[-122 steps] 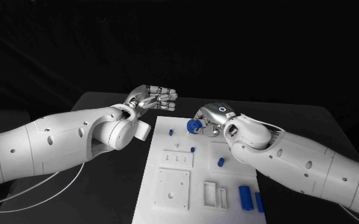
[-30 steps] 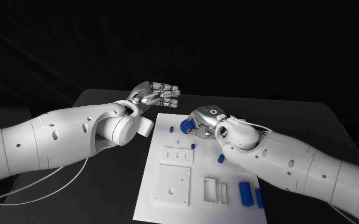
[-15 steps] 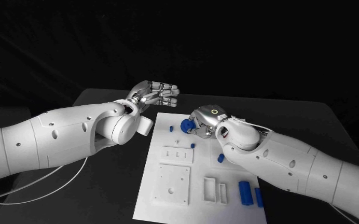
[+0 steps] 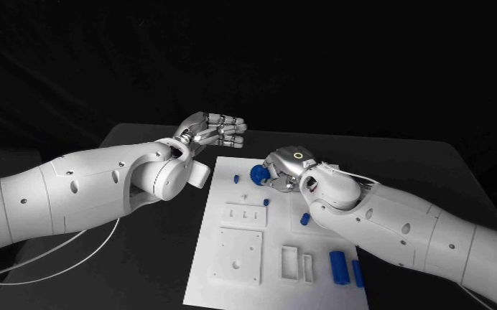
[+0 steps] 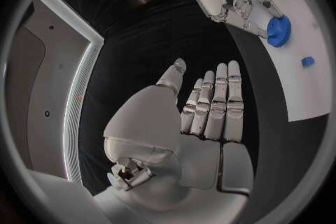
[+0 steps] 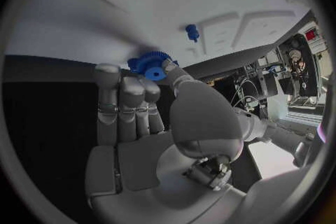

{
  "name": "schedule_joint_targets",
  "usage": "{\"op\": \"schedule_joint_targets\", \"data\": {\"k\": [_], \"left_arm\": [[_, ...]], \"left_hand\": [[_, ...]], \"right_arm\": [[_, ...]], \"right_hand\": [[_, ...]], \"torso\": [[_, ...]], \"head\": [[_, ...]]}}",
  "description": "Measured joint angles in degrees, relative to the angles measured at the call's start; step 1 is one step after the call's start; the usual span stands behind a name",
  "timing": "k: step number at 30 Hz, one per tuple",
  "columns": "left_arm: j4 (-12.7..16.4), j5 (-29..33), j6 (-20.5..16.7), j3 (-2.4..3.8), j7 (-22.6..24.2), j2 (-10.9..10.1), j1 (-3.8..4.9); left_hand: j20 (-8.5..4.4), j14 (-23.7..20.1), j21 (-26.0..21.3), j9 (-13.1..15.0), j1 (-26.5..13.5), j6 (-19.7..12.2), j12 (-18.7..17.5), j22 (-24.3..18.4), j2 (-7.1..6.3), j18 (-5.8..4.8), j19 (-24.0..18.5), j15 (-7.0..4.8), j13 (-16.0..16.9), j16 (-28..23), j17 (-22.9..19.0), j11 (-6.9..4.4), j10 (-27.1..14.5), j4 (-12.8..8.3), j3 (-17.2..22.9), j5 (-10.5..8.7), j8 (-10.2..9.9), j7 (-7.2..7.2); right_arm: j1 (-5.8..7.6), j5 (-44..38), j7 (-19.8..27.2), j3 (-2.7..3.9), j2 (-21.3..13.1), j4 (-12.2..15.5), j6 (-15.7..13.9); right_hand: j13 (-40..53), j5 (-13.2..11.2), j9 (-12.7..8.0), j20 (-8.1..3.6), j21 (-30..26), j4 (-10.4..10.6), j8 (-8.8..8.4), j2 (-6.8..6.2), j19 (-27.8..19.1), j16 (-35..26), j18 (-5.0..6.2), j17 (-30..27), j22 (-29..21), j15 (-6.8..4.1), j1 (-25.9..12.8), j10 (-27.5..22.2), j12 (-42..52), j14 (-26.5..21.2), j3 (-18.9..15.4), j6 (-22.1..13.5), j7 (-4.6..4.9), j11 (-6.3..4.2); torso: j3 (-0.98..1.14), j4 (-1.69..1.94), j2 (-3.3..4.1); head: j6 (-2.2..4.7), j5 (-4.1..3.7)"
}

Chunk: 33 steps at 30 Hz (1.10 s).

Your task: Assemble the parts on the task board

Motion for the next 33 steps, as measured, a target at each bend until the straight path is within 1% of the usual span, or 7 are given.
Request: {"op": "schedule_joint_targets", "data": {"k": [3,5,16,20,25,27,33], "left_arm": [[-0.1,0.0,0.0,0.0,0.0,0.0,0.0],[-0.1,0.0,0.0,0.0,0.0,0.0,0.0],[-0.3,0.0,0.0,0.0,0.0,0.1,0.0],[-0.4,0.0,0.1,0.0,0.0,0.1,0.0],[-0.5,0.0,0.1,-0.01,0.0,0.2,0.0],[-0.5,0.0,0.1,-0.01,0.0,0.2,0.0],[-0.7,0.0,0.1,-0.01,0.0,0.3,0.0]], "left_hand": [[0.0,0.0,0.0,0.0,0.0,-0.3,0.0,0.0,0.0,0.0,0.0,0.0,0.0,0.0,0.0,0.0,0.0,-0.1,-0.1,0.0,0.0,-0.01],[0.0,0.0,0.0,0.0,0.0,-0.3,0.0,0.0,0.0,0.0,0.0,0.0,0.0,0.0,0.0,0.0,0.0,-0.1,-0.1,0.0,0.0,-0.01],[0.0,0.0,0.0,0.0,0.0,-0.3,0.0,0.0,0.0,0.0,0.0,0.0,0.0,0.0,0.0,0.0,0.0,-0.1,-0.1,0.0,0.0,-0.01],[0.0,0.0,0.0,0.0,0.0,-0.3,0.0,0.0,0.0,0.0,0.0,0.0,0.0,0.0,0.0,0.0,0.0,-0.1,-0.1,0.0,0.0,-0.01],[0.0,0.0,0.0,0.0,0.0,-0.3,0.0,0.0,0.0,0.0,0.0,0.0,0.0,0.0,0.0,0.0,0.0,-0.1,-0.1,0.0,0.0,-0.01],[0.0,0.0,0.0,0.0,0.0,-0.3,0.0,0.0,0.0,0.0,0.0,0.0,0.0,0.0,0.0,0.0,0.0,-0.1,-0.1,0.0,0.0,-0.01],[0.0,0.0,0.0,0.0,0.0,-0.3,0.0,0.0,0.0,0.0,0.0,0.0,0.0,0.0,0.0,0.21,-0.2,-0.1,-0.1,0.0,0.0,-0.01]], "right_arm": [[-0.06,0.0,-0.1,0.0,-0.1,0.1,0.0],[-0.11,0.0,-0.2,0.0,-0.1,0.3,-0.1],[-0.23,0.0,-0.7,-0.01,-0.2,0.5,-0.4],[-0.26,0.0,-0.8,-0.03,-0.3,0.5,-0.6],[-0.33,0.1,-0.9,-0.07,-0.3,0.6,-0.9],[-0.36,0.1,-1.0,-0.08,-0.3,0.7,-1.1],[-0.45,0.2,-1.1,-0.14,-0.3,0.9,-1.5]], "right_hand": [[0.0,0.0,0.0,0.0,0.0,0.5,0.0,-0.11,0.0,0.0,-0.01,0.0,0.0,0.0,0.0,0.0,0.0,0.0,-0.1,0.0,0.0,0.0],[-0.1,0.0,0.0,0.0,0.0,1.0,0.0,-0.67,0.0,0.0,0.0,0.0,0.0,0.0,-0.1,0.0,0.0,0.0,-0.3,0.0,0.0,0.0],[-0.2,-0.3,0.0,0.0,0.0,1.9,0.0,-0.97,0.0,0.0,-0.01,0.0,0.0,0.0,0.1,0.0,0.0,0.0,-0.8,0.0,0.0,0.0],[-0.3,-0.6,0.0,0.0,0.0,2.4,0.05,-1.58,0.0,-0.3,0.0,-0.2,0.0,0.0,0.2,-0.2,0.0,0.0,-1.3,-1.9,0.2,0.21],[-0.3,-0.7,0.0,0.0,0.0,2.8,0.06,-1.59,0.0,-0.3,0.0,-0.2,0.0,0.0,0.2,-0.2,0.0,0.0,-1.4,-1.9,0.21,0.21],[-0.3,-0.7,-0.1,0.0,0.0,3.0,0.05,-1.76,0.0,-0.3,0.0,-0.2,0.0,0.0,0.4,-0.2,0.0,0.0,-1.6,-2.1,0.48,0.21],[-0.3,-0.7,-0.1,0.0,0.0,3.6,0.05,-2.1,0.0,-0.3,0.0,-0.2,0.0,0.0,0.1,-0.2,0.0,0.0,-1.9,-3.1,0.35,0.21]], "torso": [[0.0,0.02,0.0],[0.0,0.02,0.0],[-0.06,0.05,0.02],[-0.06,0.05,0.02],[-0.06,0.05,0.02],[-0.05,0.05,0.02],[-0.05,0.06,0.03]], "head": [[0.0,0.0],[-0.03,0.0],[0.11,-0.12],[0.15,-0.12],[0.16,-0.09],[0.16,-0.08],[0.09,-0.08]]}}
